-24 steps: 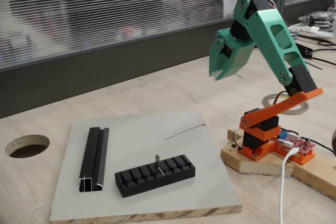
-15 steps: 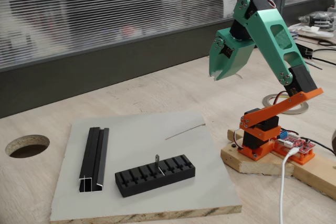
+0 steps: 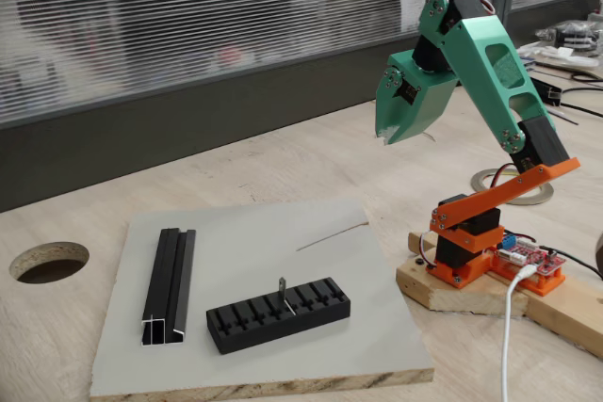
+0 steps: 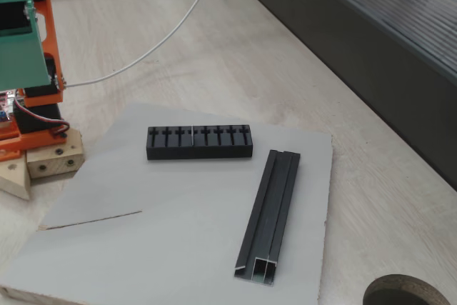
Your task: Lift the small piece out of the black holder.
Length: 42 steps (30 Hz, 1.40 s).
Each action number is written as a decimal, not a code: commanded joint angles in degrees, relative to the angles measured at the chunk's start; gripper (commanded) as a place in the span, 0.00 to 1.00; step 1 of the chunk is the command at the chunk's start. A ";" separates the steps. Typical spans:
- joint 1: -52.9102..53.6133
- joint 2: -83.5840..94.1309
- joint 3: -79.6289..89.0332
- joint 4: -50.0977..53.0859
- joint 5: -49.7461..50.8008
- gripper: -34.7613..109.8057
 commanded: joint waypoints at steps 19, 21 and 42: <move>0.97 1.23 0.00 1.23 0.26 0.32; 0.53 1.14 0.00 0.88 0.18 0.32; -36.21 -16.35 0.00 -19.07 0.09 0.32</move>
